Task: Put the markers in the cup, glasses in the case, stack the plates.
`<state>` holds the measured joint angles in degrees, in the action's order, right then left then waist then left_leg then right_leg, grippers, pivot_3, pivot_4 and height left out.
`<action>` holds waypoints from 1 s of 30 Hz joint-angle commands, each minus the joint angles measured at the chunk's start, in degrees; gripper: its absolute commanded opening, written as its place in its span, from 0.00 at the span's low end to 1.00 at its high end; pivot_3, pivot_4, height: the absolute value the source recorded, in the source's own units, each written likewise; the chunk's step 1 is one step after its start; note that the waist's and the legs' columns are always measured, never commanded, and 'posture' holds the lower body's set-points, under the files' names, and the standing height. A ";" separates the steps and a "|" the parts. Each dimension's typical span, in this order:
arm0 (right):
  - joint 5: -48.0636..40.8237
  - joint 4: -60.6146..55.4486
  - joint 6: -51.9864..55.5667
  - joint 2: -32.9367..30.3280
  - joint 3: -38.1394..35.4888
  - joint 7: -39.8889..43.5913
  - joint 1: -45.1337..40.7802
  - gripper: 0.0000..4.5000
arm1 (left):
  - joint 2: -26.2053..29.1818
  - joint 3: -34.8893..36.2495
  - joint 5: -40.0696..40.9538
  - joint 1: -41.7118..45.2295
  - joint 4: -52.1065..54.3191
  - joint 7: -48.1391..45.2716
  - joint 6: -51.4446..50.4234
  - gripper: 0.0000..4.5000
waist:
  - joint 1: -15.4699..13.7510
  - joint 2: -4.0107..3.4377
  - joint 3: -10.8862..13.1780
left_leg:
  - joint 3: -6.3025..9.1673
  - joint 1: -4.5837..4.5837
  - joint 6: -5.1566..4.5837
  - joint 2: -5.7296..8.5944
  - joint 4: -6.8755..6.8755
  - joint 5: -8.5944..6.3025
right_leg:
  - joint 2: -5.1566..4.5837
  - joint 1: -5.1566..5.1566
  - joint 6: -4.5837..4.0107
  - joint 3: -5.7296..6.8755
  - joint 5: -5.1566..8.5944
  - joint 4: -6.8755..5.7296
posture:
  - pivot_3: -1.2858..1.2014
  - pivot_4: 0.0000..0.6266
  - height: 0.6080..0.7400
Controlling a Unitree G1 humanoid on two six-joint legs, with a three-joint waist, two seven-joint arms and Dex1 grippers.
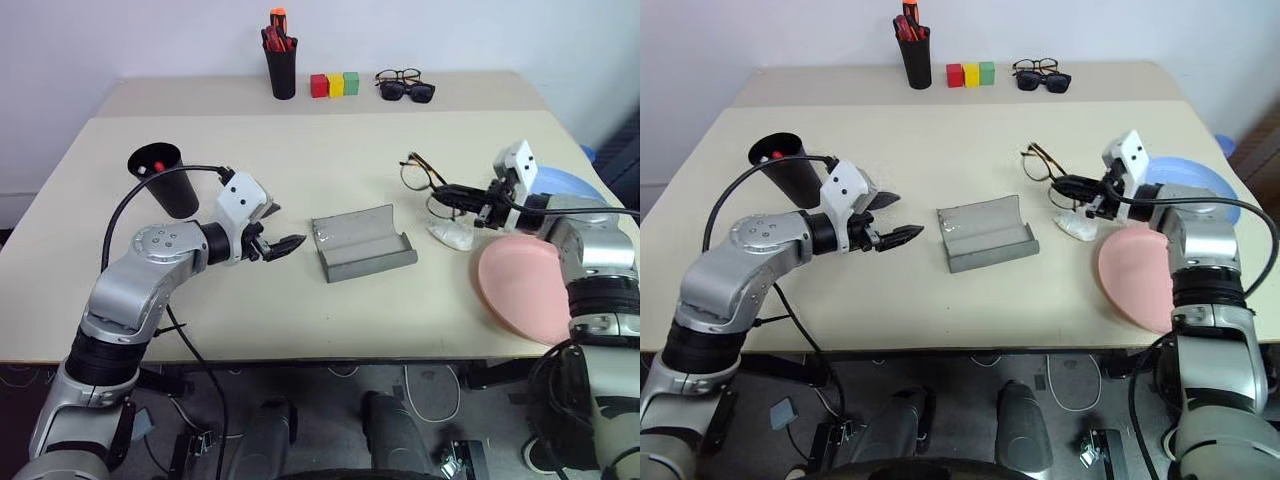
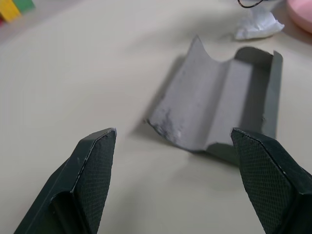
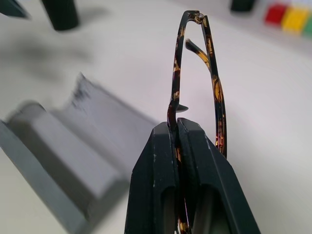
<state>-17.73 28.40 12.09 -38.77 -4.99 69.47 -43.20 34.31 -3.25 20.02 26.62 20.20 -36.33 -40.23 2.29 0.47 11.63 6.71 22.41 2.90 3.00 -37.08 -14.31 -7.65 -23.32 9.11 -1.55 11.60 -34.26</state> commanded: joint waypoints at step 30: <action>8.71 14.86 -12.40 6.67 13.86 19.40 -8.93 0.02 | 21.25 19.14 23.43 -15.82 -0.34 -40.18 10.59 0.86 | 0.40 -0.06 0.04 | -0.01 0.00 0.02 -0.06 0.08 0.01 | 0.06 -0.13 -0.08 0.00 -0.01 -0.09 | 0.52 0.24 1.00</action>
<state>-9.26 43.21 0.67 -31.55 8.99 87.76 -50.22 55.08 15.28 43.61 10.47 18.89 -76.16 -30.63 2.68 0.41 11.67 6.70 22.40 2.91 2.95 -37.00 -14.30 -7.59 -23.45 9.04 -1.54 11.59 -34.36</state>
